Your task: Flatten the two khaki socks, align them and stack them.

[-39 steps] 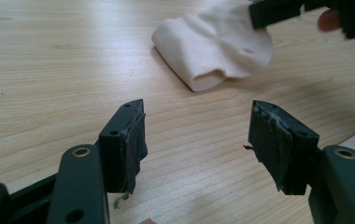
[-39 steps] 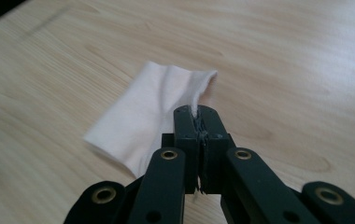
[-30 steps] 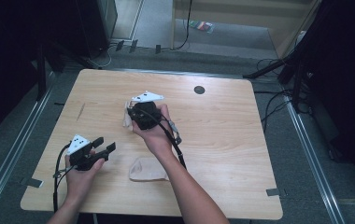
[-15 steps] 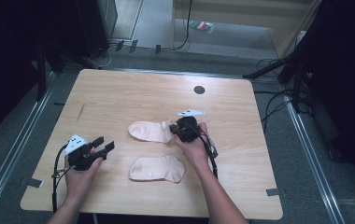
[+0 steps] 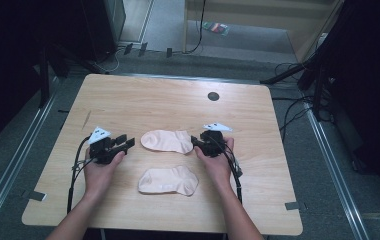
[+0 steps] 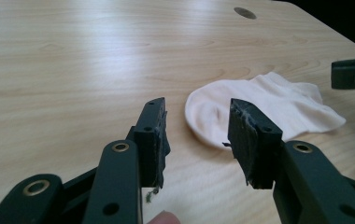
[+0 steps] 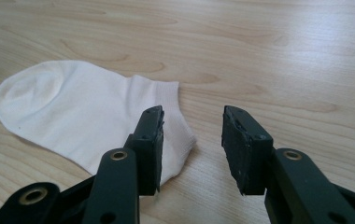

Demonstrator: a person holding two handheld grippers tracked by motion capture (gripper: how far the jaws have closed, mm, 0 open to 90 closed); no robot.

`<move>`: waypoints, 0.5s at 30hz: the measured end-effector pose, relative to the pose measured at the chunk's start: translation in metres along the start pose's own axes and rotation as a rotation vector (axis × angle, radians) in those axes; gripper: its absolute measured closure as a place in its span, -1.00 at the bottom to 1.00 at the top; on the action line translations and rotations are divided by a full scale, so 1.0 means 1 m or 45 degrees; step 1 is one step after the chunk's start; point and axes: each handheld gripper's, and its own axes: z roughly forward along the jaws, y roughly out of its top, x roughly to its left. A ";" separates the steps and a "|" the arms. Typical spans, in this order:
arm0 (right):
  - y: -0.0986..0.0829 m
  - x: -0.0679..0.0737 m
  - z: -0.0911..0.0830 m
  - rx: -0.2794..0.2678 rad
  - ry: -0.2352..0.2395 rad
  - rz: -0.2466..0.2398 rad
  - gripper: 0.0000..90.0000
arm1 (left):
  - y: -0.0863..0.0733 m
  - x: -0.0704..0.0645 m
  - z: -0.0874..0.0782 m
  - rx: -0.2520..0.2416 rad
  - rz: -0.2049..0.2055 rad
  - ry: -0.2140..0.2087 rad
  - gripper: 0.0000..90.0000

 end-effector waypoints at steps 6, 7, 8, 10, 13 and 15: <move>-0.001 0.000 0.007 0.007 -0.006 0.006 0.36 | 0.010 -0.002 0.033 0.140 -0.033 0.006 0.28; -0.001 0.000 0.008 0.011 -0.005 0.015 0.36 | 0.009 -0.002 0.036 0.139 -0.047 0.017 0.27; -0.002 0.002 0.011 0.024 0.003 0.022 0.35 | 0.009 -0.002 0.043 0.182 -0.050 0.022 0.30; -0.004 0.005 0.014 0.039 0.003 0.000 0.35 | 0.008 -0.003 0.047 0.212 -0.048 0.031 0.30; -0.004 0.005 0.015 0.042 -0.012 -0.015 0.34 | 0.008 -0.005 0.054 0.272 -0.026 0.022 0.35; -0.007 0.006 0.016 0.031 -0.047 -0.026 0.32 | 0.010 -0.007 0.056 0.277 -0.019 0.028 0.37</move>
